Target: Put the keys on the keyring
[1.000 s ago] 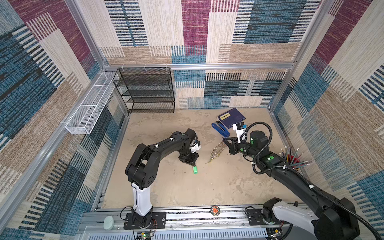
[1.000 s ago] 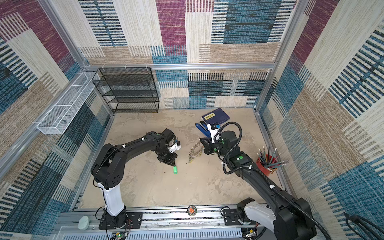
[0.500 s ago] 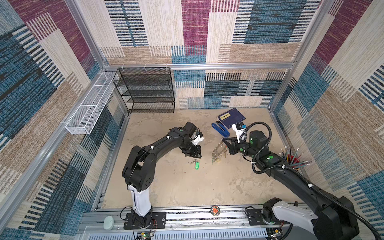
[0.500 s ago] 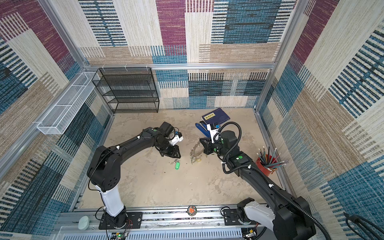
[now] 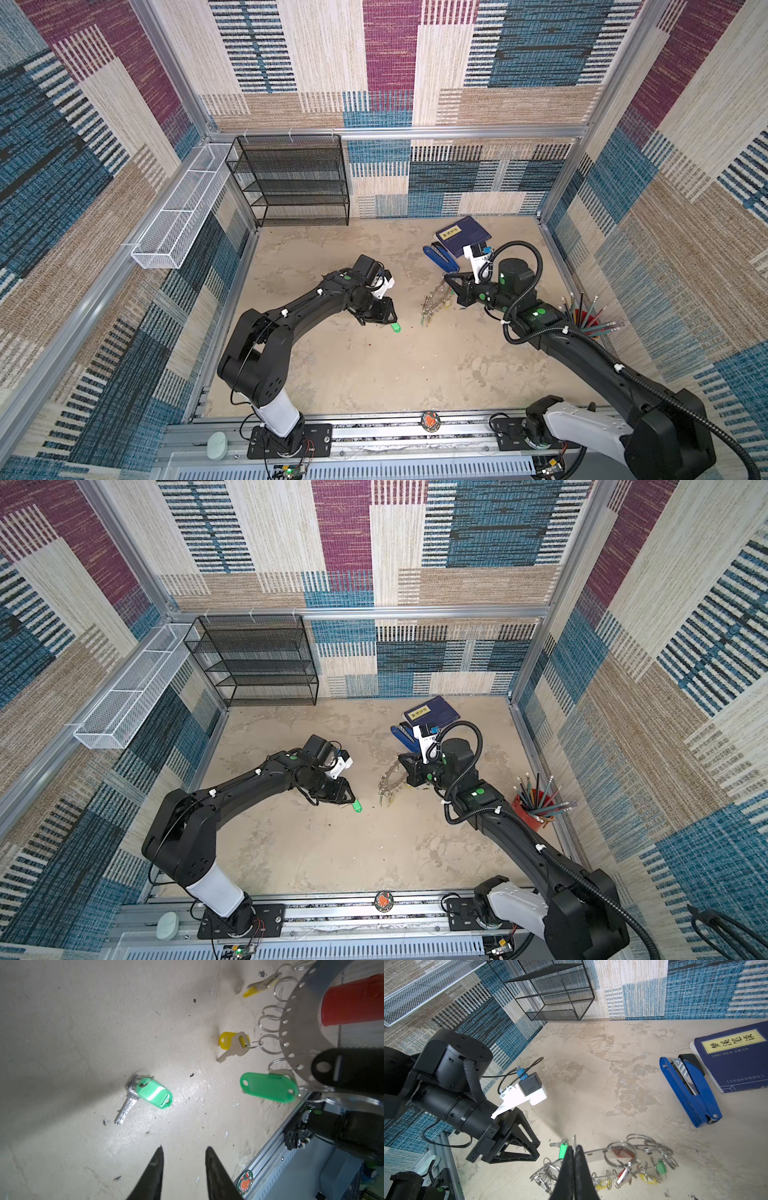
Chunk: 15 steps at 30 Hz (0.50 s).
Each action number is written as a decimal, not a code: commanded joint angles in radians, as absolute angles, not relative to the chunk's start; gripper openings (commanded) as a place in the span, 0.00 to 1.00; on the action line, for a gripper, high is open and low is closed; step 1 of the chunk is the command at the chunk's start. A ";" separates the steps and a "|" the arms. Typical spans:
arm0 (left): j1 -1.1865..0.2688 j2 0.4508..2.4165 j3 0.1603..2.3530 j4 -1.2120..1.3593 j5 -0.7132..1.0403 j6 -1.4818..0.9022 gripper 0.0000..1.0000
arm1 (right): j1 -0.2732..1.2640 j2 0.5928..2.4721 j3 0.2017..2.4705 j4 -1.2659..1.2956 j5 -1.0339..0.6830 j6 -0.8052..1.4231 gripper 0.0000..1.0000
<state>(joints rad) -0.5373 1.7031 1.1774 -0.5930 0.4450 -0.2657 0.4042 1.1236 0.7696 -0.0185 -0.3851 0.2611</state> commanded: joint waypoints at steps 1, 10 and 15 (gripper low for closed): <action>-0.531 1.755 1.212 -0.595 0.413 -0.264 0.37 | 0.405 1.117 0.779 0.043 -0.402 0.279 0.00; -0.530 1.884 1.322 -0.693 0.284 -0.087 0.37 | 0.403 1.106 0.770 0.032 -0.404 0.275 0.00; -0.530 1.912 1.343 -0.712 0.298 0.070 0.31 | 0.402 1.112 0.770 0.038 -0.411 0.275 0.00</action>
<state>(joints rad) -0.5308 1.9121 1.3418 -0.6792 0.2977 -0.0597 0.4015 1.1126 0.7673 -0.0193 -0.3943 0.2642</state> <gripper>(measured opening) 0.307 0.049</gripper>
